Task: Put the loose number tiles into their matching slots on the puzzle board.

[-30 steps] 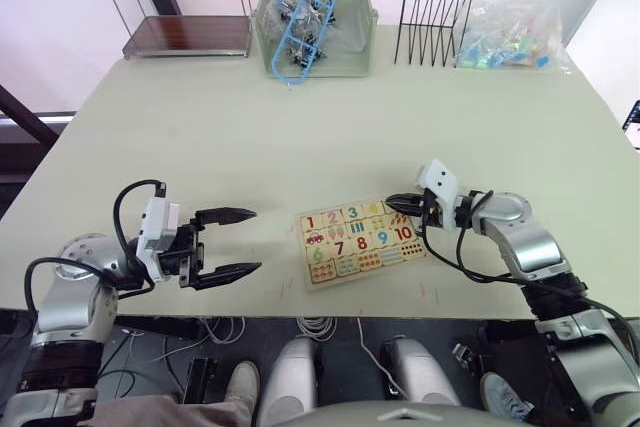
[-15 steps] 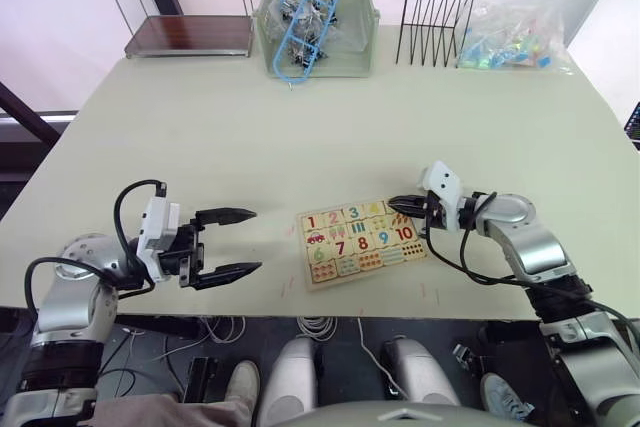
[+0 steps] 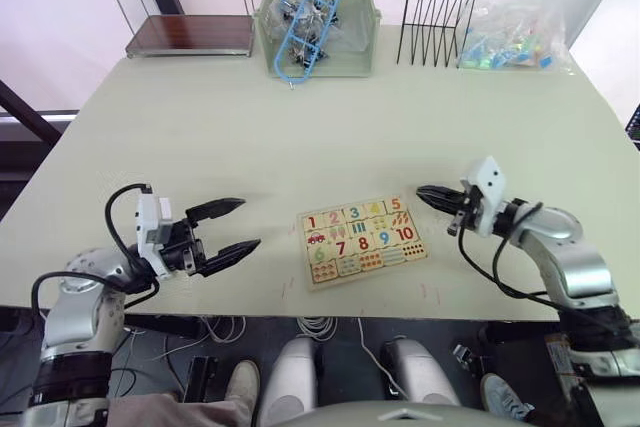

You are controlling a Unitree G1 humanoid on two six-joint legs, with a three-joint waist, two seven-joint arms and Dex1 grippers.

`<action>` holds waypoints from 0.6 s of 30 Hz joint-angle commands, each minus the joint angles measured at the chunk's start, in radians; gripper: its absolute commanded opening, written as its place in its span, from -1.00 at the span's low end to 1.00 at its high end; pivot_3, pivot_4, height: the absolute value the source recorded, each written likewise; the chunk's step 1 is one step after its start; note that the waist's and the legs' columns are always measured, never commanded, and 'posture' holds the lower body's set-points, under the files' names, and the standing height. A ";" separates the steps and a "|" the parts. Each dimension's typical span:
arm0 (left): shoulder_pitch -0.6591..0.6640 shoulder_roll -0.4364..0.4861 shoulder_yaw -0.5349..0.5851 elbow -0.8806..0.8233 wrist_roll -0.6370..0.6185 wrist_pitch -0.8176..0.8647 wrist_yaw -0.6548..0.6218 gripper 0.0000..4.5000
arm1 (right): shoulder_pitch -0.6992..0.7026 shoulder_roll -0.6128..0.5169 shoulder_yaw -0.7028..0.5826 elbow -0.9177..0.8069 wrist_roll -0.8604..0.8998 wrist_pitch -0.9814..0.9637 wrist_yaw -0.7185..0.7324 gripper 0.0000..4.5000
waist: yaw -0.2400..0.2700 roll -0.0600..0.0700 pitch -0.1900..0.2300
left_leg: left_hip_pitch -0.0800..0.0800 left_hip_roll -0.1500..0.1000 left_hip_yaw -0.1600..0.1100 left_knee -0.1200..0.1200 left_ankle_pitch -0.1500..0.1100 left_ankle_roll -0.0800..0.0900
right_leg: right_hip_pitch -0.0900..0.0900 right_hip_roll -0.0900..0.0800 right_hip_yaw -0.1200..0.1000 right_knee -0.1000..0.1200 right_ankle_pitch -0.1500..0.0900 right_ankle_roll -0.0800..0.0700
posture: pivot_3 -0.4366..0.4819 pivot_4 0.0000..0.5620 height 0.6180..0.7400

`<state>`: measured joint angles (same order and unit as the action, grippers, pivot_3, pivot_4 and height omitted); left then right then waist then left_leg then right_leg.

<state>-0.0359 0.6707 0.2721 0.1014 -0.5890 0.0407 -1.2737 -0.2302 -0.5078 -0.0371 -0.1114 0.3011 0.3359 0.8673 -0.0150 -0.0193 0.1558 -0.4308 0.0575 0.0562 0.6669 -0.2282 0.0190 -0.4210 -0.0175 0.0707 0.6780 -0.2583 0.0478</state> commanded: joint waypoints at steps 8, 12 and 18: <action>0.013 -0.015 0.055 0.029 -0.011 0.010 0.081 1.00 | 0.222 -0.010 -0.234 -0.101 0.117 -0.111 -0.034 -0.41 | 0.000 0.000 0.000 | 0.000 0.000 -0.001 0.000 0.000 0.000 | 0.002 0.000 -0.001 -0.001 0.000 0.000 | -0.05 -0.47 1.00; 0.078 -0.027 0.063 0.002 0.027 0.004 0.134 1.00 | 0.380 0.025 -0.329 -0.148 0.175 -0.174 -0.036 0.48 | -0.001 0.000 0.000 | 0.002 0.000 -0.002 0.000 0.000 0.000 | 0.003 0.000 -0.001 -0.001 0.000 0.000 | -0.05 -0.47 1.00; 0.107 -0.050 0.064 0.018 0.140 -0.037 0.295 1.00 | 0.520 0.034 -0.395 -0.156 0.192 -0.251 -0.028 0.97 | -0.001 0.000 0.000 | 0.004 0.000 -0.002 0.000 0.000 0.000 | 0.005 0.000 -0.001 -0.001 -0.002 -0.003 | -0.05 -0.47 1.00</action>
<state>0.0623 0.6239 0.3114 0.1321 -0.4653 0.0229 -1.0070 0.2827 -0.4720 -0.3973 -0.2279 0.4777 0.1158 0.8414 -0.0157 -0.0196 0.1556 -0.4263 0.0576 0.0547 0.6662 -0.2284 0.0188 -0.4155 -0.0179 0.0702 0.6765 -0.2606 0.0449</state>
